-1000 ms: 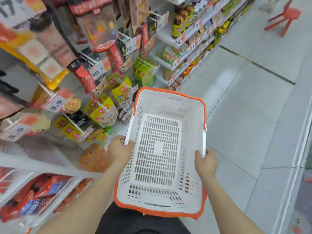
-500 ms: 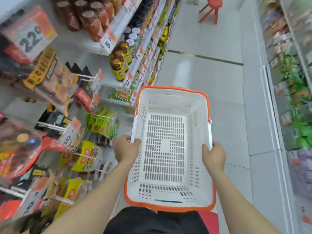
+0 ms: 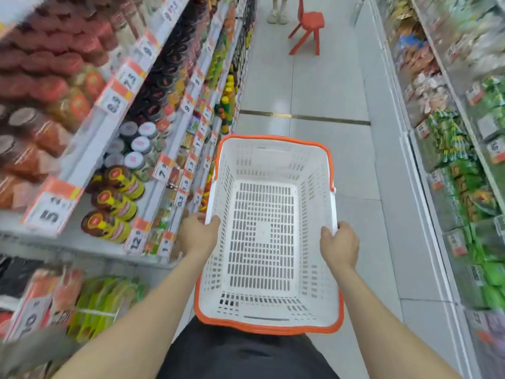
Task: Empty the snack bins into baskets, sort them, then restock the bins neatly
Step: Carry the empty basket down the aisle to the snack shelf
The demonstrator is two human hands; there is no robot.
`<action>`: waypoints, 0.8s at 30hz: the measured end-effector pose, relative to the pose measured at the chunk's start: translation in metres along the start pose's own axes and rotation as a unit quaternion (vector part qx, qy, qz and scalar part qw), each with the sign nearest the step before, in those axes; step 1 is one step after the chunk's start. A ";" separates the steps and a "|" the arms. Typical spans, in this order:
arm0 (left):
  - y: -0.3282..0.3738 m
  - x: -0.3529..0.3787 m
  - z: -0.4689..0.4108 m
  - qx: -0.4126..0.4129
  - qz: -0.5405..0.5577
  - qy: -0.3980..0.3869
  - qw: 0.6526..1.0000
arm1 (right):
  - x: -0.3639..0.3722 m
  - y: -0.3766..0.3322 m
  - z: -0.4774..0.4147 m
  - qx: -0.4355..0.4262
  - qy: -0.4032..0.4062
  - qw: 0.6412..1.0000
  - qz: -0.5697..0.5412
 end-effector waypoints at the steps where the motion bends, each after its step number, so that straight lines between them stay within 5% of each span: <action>1: 0.023 0.010 -0.017 0.007 0.000 -0.004 1.000 | 0.000 -0.011 -0.025 -0.001 0.000 1.000 0.001; 24: 0.501 0.257 -0.460 0.080 -0.024 -0.060 0.995 | 0.035 -0.283 -0.606 0.021 0.068 0.997 -0.005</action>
Point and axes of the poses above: each hand's wrist, its own z-axis away from the middle knuckle, its own x-axis out of the palm, y = z × x, the point moved 6 cm from there along -z, towards the middle knuckle
